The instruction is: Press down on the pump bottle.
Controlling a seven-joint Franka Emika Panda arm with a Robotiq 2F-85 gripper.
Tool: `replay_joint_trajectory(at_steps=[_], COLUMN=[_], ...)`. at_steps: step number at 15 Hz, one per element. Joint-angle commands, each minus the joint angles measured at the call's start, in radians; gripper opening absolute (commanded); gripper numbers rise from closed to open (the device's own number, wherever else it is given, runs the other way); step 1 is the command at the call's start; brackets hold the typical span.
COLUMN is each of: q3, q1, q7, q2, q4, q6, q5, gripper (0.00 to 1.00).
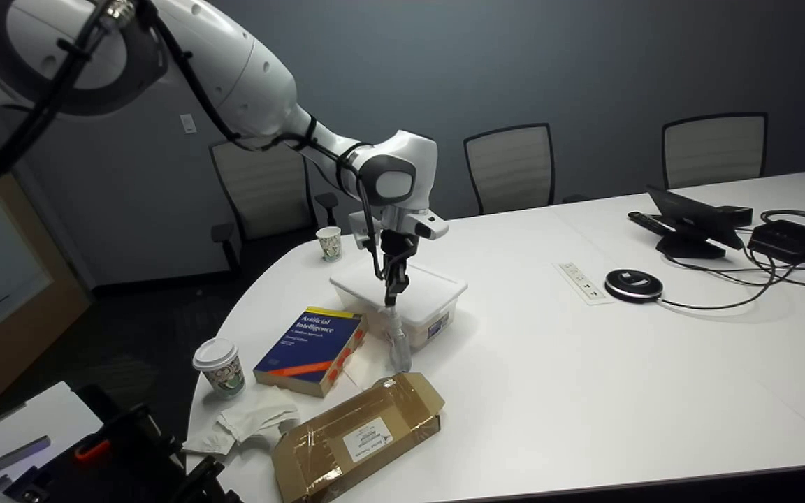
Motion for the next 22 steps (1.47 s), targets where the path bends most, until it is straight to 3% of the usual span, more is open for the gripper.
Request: replay_joint_trajectory(at_steps=[1, 16, 17, 18, 22], q3=[-0.017, -0.025, -0.024, -0.026, -0.024], q1=[0.023, 0.035, 0.032, 0.031, 0.029], q7=[0.035, 0.02, 0.019, 0.019, 0.011], q2=[0.006, -0.1, -0.115, -0.128, -0.165], q4=[0.019, 0.017, 0.015, 0.016, 0.021], q6=[-0.034, -0.035, -0.038, -0.044, -0.08], q5=[-0.03, -0.094, -0.092, -0.093, -0.098], gripper=[0.0, 0.0, 0.26, 0.27, 0.56])
